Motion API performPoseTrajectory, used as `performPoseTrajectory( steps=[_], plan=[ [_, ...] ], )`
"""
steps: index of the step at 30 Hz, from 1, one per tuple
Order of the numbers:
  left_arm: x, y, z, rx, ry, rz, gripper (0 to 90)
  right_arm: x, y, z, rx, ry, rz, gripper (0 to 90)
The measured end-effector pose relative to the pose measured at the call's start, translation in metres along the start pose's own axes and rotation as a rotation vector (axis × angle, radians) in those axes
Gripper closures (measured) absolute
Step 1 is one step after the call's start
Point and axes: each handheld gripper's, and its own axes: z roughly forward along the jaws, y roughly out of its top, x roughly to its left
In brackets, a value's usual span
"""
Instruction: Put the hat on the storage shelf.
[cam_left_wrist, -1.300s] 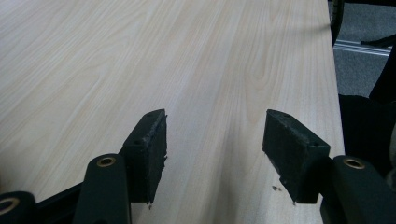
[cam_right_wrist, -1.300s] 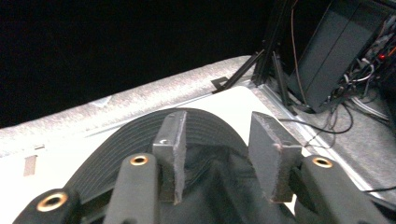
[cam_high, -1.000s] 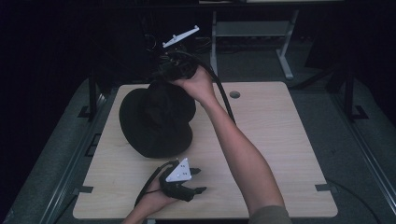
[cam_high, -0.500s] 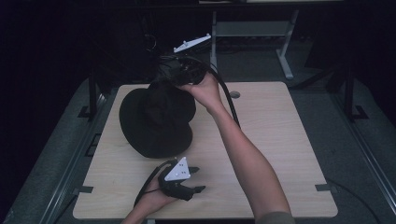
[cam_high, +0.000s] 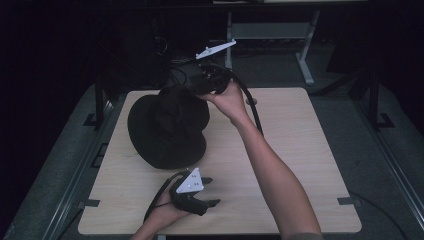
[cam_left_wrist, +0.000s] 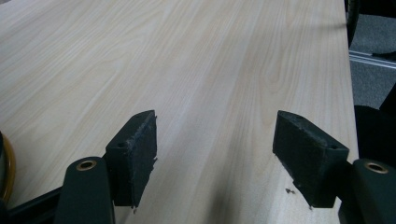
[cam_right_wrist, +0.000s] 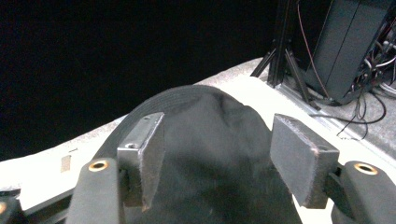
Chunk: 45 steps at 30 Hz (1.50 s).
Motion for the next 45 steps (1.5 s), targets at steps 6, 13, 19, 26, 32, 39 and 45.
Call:
performPoseTrajectory(
  steps=[6,13,19,26,32,39,45],
  plan=[
    [0.001,0.0,0.0,0.001,0.007,-0.01,28.9,-0.002,-0.006,-0.01,-0.017,-0.007,-0.002,34.1],
    [0.001,0.0,0.003,0.012,0.005,-0.005,27.2,-0.008,-0.018,-0.023,-0.027,-0.002,0.022,31.6],
    [0.0,-0.001,0.002,0.009,0.016,-0.014,26.9,-0.013,-0.027,-0.034,-0.035,-0.01,0.036,30.8],
    [0.001,-0.002,0.0,0.003,0.021,-0.022,26.6,-0.018,-0.041,-0.049,-0.041,-0.023,0.047,29.8],
    [0.002,-0.002,0.0,-0.002,0.025,-0.023,26.4,-0.024,-0.057,-0.061,-0.039,-0.037,0.064,29.5],
    [0.002,-0.002,0.0,0.0,0.026,-0.023,26.2,-0.03,-0.072,-0.073,-0.038,-0.05,0.082,29.4],
    [0.003,-0.003,-0.001,-0.001,0.03,-0.021,26.0,-0.033,-0.081,-0.077,-0.032,-0.051,0.093,29.4]
  ],
)
